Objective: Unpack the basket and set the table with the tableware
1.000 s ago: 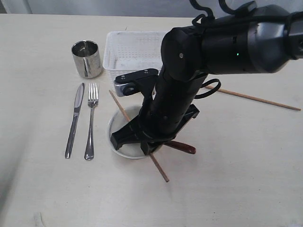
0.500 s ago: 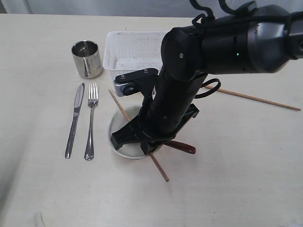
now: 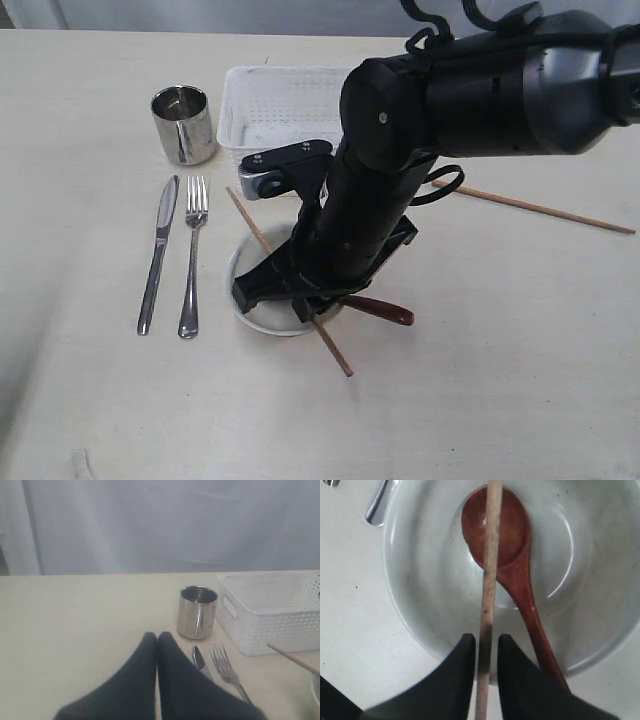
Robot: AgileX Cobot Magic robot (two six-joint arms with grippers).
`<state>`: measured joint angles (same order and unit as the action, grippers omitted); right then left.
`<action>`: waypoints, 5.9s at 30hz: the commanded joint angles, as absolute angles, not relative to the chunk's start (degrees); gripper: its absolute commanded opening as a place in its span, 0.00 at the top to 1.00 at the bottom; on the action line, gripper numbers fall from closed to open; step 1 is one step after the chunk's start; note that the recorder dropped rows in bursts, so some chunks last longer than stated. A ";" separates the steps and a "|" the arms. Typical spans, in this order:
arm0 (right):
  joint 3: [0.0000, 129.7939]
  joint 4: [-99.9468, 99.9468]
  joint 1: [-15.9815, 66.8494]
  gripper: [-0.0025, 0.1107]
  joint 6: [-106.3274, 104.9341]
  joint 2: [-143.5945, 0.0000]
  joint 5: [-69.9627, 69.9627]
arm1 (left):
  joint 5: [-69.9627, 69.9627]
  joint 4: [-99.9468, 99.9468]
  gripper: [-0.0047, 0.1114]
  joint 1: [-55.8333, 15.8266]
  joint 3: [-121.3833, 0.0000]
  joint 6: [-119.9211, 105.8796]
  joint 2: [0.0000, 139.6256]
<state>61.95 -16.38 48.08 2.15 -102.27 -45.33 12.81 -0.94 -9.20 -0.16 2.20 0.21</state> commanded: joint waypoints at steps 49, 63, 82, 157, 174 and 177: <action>105.94 -8.35 14.99 0.66 -8.91 -115.12 -62.94 | 12.20 -1.11 0.96 -9.26 0.00 2.18 0.00; 123.85 -7.77 16.25 0.50 -4.09 -136.17 -69.96 | 12.20 -1.11 0.96 -9.26 0.00 2.18 0.00; 127.22 18.71 16.03 0.50 15.50 -137.17 -65.42 | 12.20 -1.11 0.96 -9.26 0.00 2.18 0.00; 69.84 -3.94 0.34 0.98 -70.02 -118.04 -47.25 | 12.20 -1.11 0.96 -9.26 0.00 2.18 0.00; 69.84 -12.16 27.38 0.98 -29.31 -94.44 -53.64 | 12.20 -1.11 0.96 -9.26 0.00 2.18 0.00; 69.84 -12.05 33.03 0.98 -20.13 -95.46 -56.39 | 12.20 -1.11 0.96 -9.26 0.00 2.18 0.00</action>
